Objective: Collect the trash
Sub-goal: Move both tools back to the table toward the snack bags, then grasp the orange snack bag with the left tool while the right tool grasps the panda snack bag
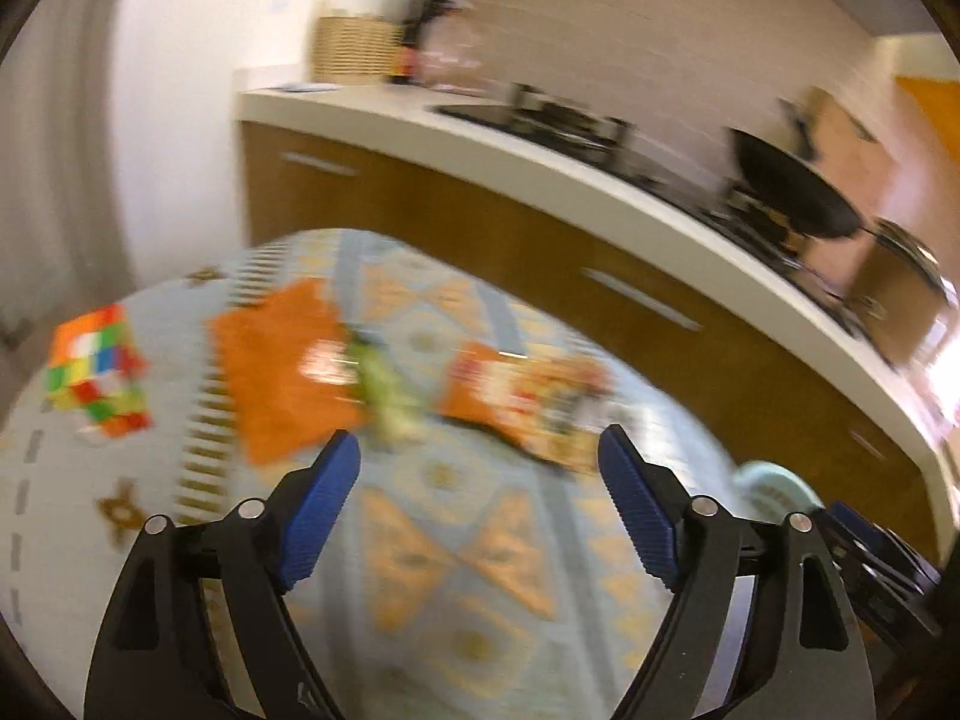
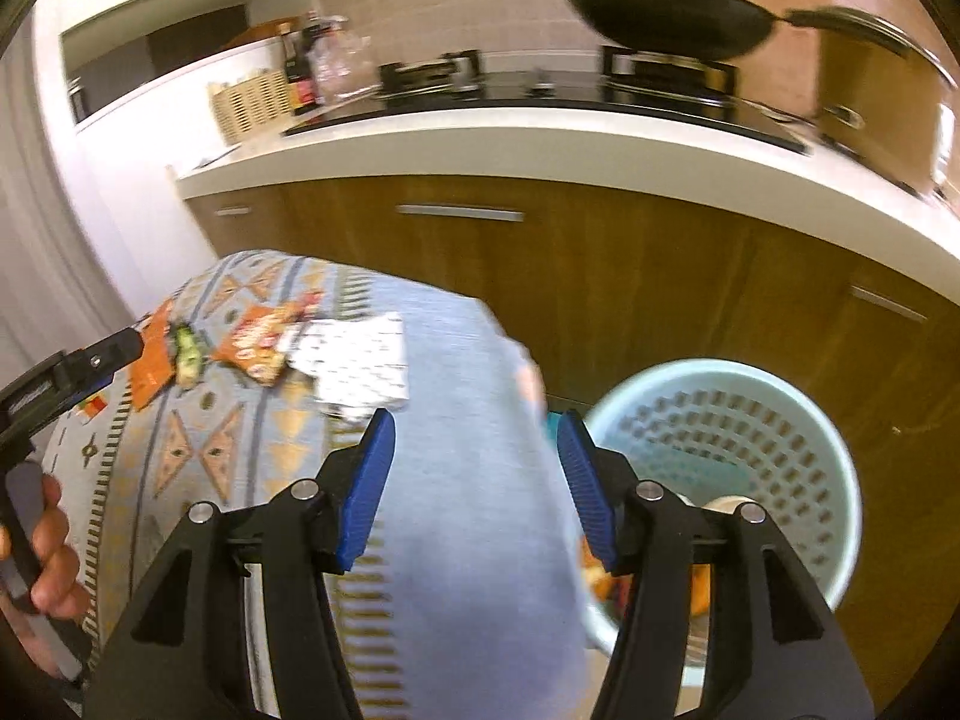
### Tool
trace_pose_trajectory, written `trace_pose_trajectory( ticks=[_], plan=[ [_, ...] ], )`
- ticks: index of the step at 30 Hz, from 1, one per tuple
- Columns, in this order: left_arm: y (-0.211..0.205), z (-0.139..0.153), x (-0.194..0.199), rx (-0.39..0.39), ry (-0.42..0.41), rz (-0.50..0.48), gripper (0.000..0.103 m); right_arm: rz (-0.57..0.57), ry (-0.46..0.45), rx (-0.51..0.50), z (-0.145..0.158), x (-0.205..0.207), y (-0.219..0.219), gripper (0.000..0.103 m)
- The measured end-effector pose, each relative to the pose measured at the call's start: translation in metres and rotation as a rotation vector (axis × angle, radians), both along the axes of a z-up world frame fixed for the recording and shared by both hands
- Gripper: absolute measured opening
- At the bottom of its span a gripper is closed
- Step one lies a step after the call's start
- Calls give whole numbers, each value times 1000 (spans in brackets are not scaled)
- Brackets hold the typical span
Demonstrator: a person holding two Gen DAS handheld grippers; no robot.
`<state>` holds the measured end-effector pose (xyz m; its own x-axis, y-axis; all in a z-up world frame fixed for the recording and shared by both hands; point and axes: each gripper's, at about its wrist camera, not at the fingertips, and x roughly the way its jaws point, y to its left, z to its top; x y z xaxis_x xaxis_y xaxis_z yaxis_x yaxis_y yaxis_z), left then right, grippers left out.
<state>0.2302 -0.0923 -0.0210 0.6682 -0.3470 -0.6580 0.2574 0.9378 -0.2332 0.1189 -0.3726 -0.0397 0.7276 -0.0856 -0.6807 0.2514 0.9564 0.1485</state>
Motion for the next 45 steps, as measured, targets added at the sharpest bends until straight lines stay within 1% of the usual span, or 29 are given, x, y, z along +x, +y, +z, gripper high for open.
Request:
trace_pose_trajectory(
  ticks=[2, 3, 7, 9, 13, 14, 16, 17, 21, 22, 24, 25, 27, 29, 30, 32, 36, 40, 45],
  plan=[
    [18, -10, 20, 31, 31, 44, 86, 38, -27, 6, -5, 12, 13, 53],
    [23, -15, 28, 51, 46, 51, 86, 57, -40, 0, -10, 19, 21, 53],
    [40, -31, 59, 130, 76, 72, 86, 102, -32, -4, -25, 41, 40, 53],
    [46, -41, 71, 144, 97, 77, 86, 116, -31, -4, -30, 47, 46, 53],
    [49, -55, 89, 139, 130, 84, 86, 129, -25, -10, -35, 55, 50, 53],
    [46, -57, 89, 138, 134, 82, 86, 132, -18, -9, -36, 56, 51, 53],
    [43, -58, 89, 153, 117, 77, 86, 142, -17, -3, -35, 59, 51, 53],
    [42, -59, 90, 157, 117, 70, 85, 150, -17, -2, -33, 60, 51, 53],
    [42, -59, 90, 180, 93, 80, 63, 175, -24, 2, -24, 70, 53, 54],
    [43, -59, 90, 173, 90, 81, 61, 179, -26, -1, -22, 72, 54, 55],
    [48, -58, 87, 125, 85, 73, 44, 194, -29, -13, -18, 79, 58, 55],
    [50, -57, 85, 97, 86, 62, 41, 205, -31, -22, -16, 83, 61, 55],
    [53, -56, 81, 69, 76, 62, 34, 226, -30, -46, -13, 92, 67, 56],
    [59, -53, 76, 35, 46, 77, 33, 247, -15, -65, -12, 106, 72, 57],
    [63, -50, 73, 3, 29, 80, 33, 253, -11, -74, -12, 112, 73, 57],
    [71, -49, 72, -44, 18, 88, 32, 271, 5, -92, -15, 127, 77, 58],
    [78, -48, 71, -97, 6, 100, 32, 295, 58, -75, -28, 157, 79, 58],
    [78, -48, 74, -107, 4, 101, 33, 283, 92, -86, -41, 176, 80, 58],
    [76, -48, 74, -89, -9, 95, 33, 288, 135, -51, -55, 188, 79, 58]
  ],
)
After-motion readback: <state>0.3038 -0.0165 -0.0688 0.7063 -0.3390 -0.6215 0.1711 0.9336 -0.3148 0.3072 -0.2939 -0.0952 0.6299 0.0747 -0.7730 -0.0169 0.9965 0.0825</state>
